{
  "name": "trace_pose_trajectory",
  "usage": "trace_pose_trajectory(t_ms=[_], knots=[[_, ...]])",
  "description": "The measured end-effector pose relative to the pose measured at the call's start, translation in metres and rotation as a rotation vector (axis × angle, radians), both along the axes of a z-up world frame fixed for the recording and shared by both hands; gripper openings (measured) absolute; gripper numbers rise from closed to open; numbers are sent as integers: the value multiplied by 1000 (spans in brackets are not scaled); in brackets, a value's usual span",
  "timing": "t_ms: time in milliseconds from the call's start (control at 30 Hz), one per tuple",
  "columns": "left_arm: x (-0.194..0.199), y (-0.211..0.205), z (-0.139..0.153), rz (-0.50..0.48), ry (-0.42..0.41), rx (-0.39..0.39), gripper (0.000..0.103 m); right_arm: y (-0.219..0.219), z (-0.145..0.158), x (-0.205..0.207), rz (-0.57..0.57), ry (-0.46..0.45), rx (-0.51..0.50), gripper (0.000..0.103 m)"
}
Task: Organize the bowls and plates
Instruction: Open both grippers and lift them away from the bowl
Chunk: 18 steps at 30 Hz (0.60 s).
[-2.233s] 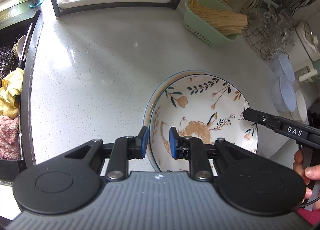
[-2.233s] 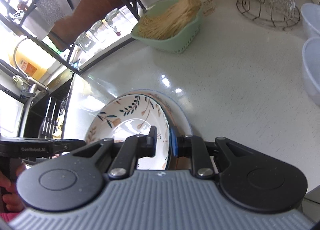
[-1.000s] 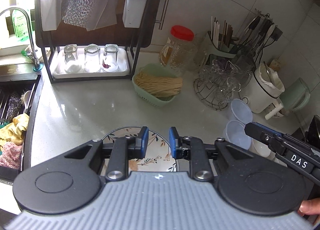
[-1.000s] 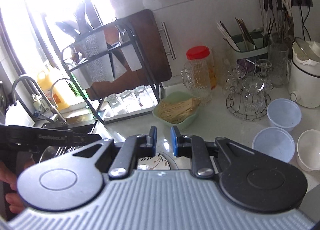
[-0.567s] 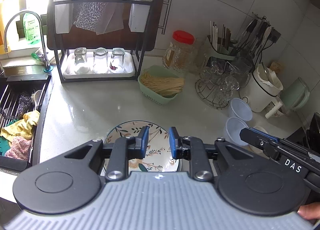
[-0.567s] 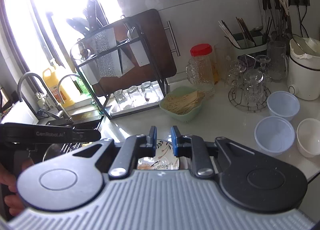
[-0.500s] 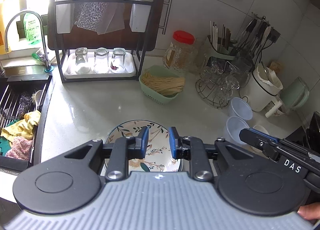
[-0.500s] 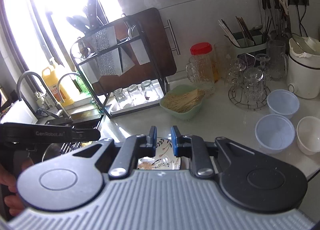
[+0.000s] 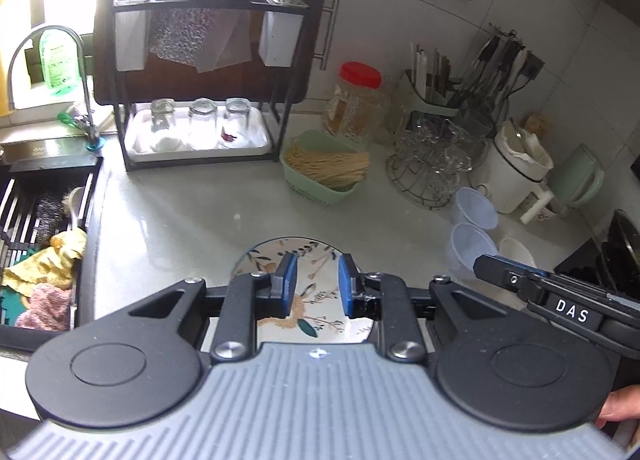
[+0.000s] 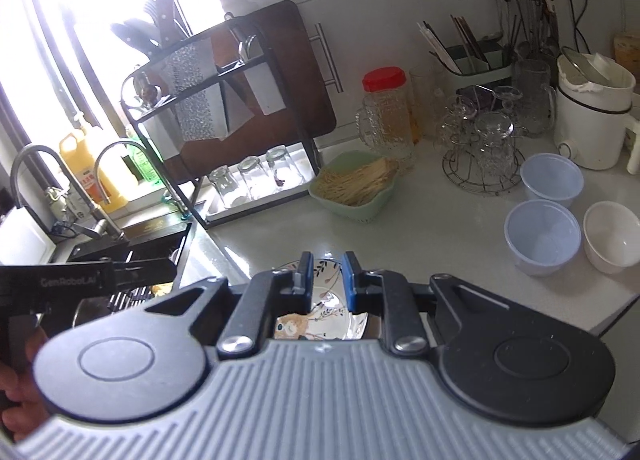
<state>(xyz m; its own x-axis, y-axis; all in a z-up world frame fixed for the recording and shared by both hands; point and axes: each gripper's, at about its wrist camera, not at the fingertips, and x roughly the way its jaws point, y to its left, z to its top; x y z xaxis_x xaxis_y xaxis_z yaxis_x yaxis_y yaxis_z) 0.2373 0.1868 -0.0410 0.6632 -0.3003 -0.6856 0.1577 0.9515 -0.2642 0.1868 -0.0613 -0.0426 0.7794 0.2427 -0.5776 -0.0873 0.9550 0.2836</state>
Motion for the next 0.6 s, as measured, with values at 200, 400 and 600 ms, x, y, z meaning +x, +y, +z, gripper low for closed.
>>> trace_pose_trajectory(t_ms=[200, 400, 600], knots=[[5, -5, -22, -47, -2, 2, 25, 5, -1, -11, -61, -17, -18, 19], [13, -21, -28, -66, -11, -13, 25, -2, -9, -11, -79, -3, -12, 19], [26, -57, -36, -119, -10, -15, 24, -33, -18, -11, -137, -12, -25, 19]])
